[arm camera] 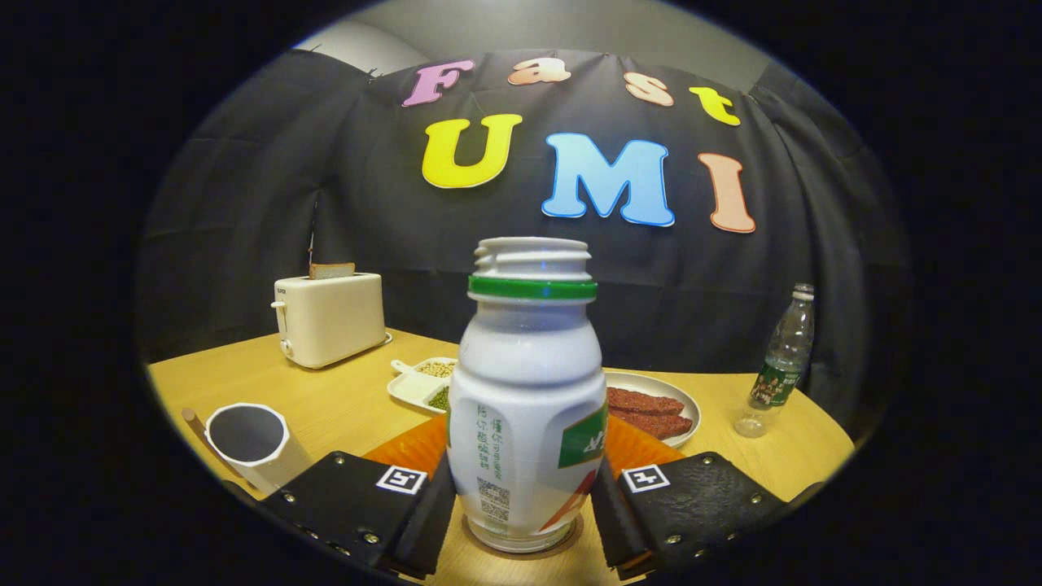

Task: Take the bottle from table, then pour the juice into the cup, finally place the bottle on the coaster

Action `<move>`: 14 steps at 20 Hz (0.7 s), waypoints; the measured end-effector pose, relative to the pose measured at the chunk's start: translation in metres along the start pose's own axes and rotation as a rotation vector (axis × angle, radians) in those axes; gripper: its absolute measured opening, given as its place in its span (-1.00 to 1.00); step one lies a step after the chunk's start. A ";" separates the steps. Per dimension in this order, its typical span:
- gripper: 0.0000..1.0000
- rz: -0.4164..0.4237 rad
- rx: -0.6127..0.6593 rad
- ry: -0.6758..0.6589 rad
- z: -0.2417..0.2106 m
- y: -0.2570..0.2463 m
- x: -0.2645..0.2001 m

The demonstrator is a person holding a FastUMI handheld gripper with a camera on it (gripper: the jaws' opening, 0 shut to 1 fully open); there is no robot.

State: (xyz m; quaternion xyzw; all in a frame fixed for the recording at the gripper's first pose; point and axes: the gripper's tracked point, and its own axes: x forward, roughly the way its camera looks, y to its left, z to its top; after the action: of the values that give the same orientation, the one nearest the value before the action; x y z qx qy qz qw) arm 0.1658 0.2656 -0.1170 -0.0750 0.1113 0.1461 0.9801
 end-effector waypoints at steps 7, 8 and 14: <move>0.46 -0.007 0.011 0.002 -0.011 -0.005 0.013; 0.46 -0.004 0.007 -0.004 -0.009 -0.005 0.012; 0.97 -0.009 0.036 -0.067 0.017 -0.005 -0.022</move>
State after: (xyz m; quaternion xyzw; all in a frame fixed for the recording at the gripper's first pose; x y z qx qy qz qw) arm 0.1498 0.2582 -0.0949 -0.0529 0.0807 0.1420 0.9852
